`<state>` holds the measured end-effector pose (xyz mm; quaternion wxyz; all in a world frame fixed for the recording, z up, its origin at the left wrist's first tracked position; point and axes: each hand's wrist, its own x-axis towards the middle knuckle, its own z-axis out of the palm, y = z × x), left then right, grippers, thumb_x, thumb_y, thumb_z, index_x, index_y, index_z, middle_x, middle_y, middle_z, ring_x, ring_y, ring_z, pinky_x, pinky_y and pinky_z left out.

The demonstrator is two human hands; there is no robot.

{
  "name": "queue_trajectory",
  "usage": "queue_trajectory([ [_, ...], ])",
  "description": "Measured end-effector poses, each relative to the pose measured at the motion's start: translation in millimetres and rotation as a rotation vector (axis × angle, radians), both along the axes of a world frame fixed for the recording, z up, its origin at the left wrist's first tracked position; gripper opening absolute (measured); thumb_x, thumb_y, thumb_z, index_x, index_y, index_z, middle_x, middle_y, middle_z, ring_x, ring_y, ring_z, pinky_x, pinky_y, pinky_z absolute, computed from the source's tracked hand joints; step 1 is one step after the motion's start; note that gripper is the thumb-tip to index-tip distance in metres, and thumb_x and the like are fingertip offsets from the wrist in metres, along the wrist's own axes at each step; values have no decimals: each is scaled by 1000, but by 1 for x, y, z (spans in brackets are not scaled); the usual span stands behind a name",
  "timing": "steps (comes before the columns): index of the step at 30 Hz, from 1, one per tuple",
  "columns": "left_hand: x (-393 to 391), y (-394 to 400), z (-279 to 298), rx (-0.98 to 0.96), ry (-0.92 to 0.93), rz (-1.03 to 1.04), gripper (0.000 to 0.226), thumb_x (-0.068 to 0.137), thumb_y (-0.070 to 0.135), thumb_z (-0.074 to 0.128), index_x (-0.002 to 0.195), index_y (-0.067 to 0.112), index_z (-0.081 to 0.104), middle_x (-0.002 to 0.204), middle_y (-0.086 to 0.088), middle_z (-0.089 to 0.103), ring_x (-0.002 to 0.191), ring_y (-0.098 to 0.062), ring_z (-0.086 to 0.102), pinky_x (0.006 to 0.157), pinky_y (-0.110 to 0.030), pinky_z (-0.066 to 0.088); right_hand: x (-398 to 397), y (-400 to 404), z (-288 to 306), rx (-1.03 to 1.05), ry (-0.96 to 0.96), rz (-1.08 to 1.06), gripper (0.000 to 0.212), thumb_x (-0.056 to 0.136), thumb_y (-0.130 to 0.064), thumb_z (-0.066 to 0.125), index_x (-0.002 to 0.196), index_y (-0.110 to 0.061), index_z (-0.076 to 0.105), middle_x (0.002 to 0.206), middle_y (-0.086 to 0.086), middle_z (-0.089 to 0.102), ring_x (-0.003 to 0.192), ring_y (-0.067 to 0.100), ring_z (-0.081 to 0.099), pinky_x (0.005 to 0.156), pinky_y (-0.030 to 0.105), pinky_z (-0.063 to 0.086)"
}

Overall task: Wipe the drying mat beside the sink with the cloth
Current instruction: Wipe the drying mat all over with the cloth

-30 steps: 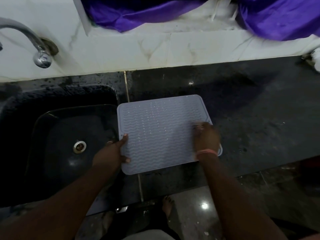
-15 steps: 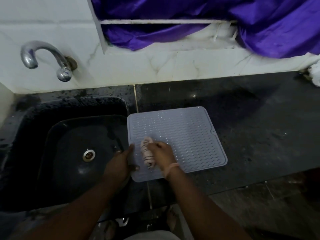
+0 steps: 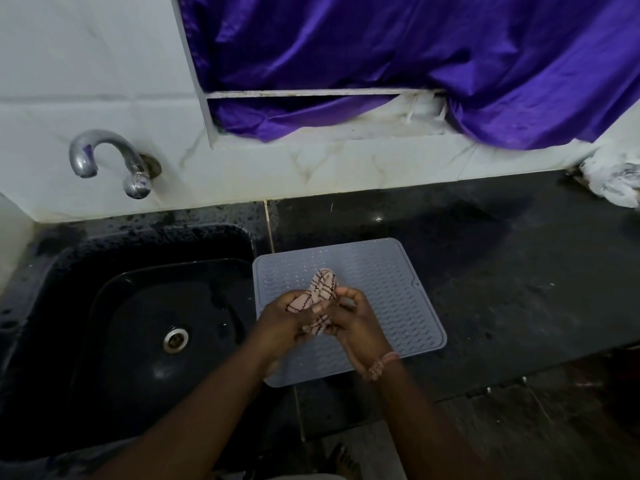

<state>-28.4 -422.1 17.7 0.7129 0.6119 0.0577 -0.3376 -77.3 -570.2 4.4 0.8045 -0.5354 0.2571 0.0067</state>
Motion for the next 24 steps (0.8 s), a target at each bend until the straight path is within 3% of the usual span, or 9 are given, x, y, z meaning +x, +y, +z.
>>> queue_trajectory([
  [4,3,3,-1,-203,145,-4,38,84,3,73,119,16,64,118,-12,72,97,-27,73,77,-37,60,-10,-14,0,26,12,-142,51,86,15,60,127,-14,49,118,21,68,106,34,69,83,51,61],
  [8,4,0,-4,-404,342,74,47,79,3,69,124,14,59,132,-20,64,112,-36,65,102,-57,47,-8,-24,19,-203,-57,-109,49,85,13,61,124,-17,58,116,14,71,104,27,71,81,46,62],
  [10,4,-3,-6,-388,395,135,54,82,17,68,135,8,57,133,-19,63,114,-36,64,99,-54,50,-4,-31,32,-132,-105,-85,40,90,8,59,123,-15,61,112,14,73,94,26,72,74,40,62],
  [13,3,-6,-10,-339,410,118,58,84,47,67,131,13,64,130,-17,66,114,-34,65,96,-49,52,3,-32,43,-60,-127,13,31,96,0,57,123,-11,66,101,16,72,74,18,66,62,30,55],
  [15,0,-12,-11,-337,415,84,67,80,65,67,126,16,69,126,-13,69,111,-29,65,92,-44,54,4,-27,40,-203,-87,98,26,95,-11,66,121,-13,67,106,10,74,83,17,70,72,30,57],
  [17,-3,-20,-10,-290,405,102,68,73,60,77,123,15,71,120,-10,70,97,-22,67,78,-35,55,2,-18,31,-270,-26,115,34,89,-22,77,119,-14,65,111,6,73,99,19,72,84,33,61],
  [19,-6,-26,-11,-226,394,81,64,75,56,75,123,15,71,117,-10,71,91,-20,68,68,-30,53,-2,-10,18,-118,23,79,42,86,-22,79,121,-13,58,114,9,72,104,23,72,87,40,61],
  [21,-6,-31,-7,-164,335,-15,63,85,66,60,125,19,70,120,-7,72,103,-24,67,72,-31,50,-5,-10,10,-58,43,26,40,87,-20,78,119,-12,56,115,11,72,105,26,72,87,43,61],
  [24,-6,-36,-3,-127,131,-100,76,85,74,55,139,21,57,131,-4,67,120,-21,64,99,-39,51,-6,-20,7,-255,95,-83,37,82,-21,83,108,-15,59,102,6,74,92,19,74,71,32,62],
])
